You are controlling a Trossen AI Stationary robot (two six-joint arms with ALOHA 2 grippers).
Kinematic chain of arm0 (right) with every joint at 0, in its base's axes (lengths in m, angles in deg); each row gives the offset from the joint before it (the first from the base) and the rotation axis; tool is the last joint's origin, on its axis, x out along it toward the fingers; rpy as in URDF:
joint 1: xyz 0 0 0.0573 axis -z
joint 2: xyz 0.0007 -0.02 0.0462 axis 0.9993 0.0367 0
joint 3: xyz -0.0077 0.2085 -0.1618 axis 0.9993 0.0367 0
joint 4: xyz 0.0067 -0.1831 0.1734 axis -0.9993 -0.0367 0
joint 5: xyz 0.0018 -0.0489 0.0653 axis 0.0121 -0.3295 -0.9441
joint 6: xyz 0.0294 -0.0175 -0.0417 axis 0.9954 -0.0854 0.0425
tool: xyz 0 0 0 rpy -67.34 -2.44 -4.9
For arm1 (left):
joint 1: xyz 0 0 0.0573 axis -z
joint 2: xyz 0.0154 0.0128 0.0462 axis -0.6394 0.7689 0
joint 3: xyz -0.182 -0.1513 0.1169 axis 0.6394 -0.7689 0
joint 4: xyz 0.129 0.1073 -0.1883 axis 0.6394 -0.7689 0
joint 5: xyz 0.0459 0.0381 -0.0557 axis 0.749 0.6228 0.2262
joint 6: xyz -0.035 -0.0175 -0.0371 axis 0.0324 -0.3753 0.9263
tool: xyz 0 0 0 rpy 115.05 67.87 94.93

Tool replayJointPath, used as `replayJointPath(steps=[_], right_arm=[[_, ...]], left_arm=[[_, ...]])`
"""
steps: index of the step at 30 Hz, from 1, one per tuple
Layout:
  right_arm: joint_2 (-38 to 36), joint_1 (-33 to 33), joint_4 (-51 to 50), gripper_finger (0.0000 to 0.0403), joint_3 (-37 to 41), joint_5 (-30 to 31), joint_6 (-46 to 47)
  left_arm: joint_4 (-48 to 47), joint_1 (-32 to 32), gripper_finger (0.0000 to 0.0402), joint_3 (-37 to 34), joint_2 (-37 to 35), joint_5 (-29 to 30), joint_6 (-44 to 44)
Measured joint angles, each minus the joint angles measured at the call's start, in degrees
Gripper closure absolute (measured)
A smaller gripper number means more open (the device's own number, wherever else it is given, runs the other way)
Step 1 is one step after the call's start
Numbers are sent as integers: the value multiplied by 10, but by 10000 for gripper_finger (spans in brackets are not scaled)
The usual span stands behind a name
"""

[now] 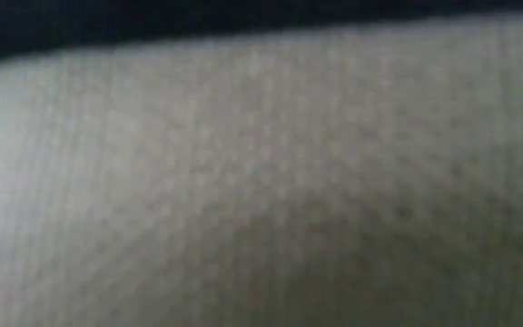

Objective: Sort clothes
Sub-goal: Put the black shirt into the blue laundry bin

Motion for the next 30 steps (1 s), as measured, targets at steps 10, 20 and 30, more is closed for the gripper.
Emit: replayJointPath(steps=[10, 20, 30], right_arm=[[-10, -10, 1, 394, -1, 0, 0], [-39, -11, -1, 394, -10, 3, -2], [-83, -11, -37, 394, -10, 22, -31]], left_arm=[[110, 26, 170, -112, -5, -3, 1], [182, 30, 380, -146, -6, -6, -35], [183, 57, 399, -53, -1, 56, -73]])
